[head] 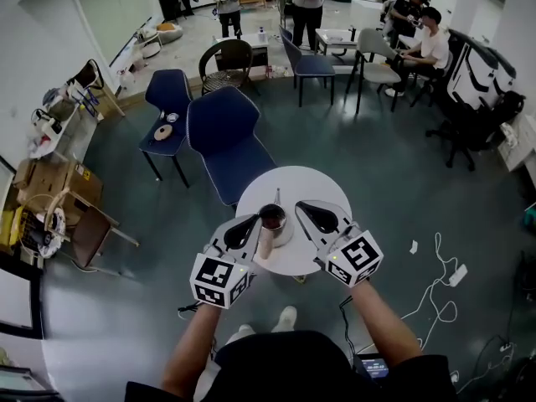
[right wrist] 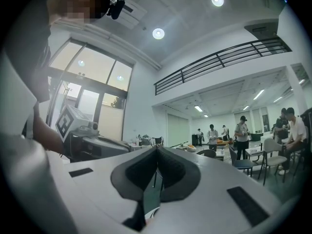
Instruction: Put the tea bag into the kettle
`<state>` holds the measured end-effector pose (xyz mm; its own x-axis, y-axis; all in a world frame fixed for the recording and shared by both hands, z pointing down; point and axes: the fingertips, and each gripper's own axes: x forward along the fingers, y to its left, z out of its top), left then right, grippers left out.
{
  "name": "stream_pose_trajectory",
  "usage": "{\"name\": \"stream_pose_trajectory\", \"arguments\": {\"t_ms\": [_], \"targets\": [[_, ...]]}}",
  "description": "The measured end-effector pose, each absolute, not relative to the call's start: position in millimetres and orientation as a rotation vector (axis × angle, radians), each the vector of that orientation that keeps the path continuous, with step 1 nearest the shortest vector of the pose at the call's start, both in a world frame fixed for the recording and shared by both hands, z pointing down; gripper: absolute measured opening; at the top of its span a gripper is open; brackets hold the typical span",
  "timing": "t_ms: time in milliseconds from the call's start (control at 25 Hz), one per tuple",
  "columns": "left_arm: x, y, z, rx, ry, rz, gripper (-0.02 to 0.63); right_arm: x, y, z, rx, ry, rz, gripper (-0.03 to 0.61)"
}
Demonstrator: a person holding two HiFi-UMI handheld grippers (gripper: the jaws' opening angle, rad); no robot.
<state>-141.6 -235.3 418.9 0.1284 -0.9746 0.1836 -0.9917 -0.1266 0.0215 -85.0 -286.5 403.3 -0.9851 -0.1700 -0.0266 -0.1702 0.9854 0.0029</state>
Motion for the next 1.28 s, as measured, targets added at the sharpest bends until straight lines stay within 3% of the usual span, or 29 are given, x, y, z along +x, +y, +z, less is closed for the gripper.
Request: {"name": "stream_pose_trajectory", "arguments": {"t_ms": [1280], "targets": [[-184, -52, 374, 2.383, -1.919, 0.081, 0.015, -127, -88, 353, -0.366, 3.070, 0.163, 0.017]]}}
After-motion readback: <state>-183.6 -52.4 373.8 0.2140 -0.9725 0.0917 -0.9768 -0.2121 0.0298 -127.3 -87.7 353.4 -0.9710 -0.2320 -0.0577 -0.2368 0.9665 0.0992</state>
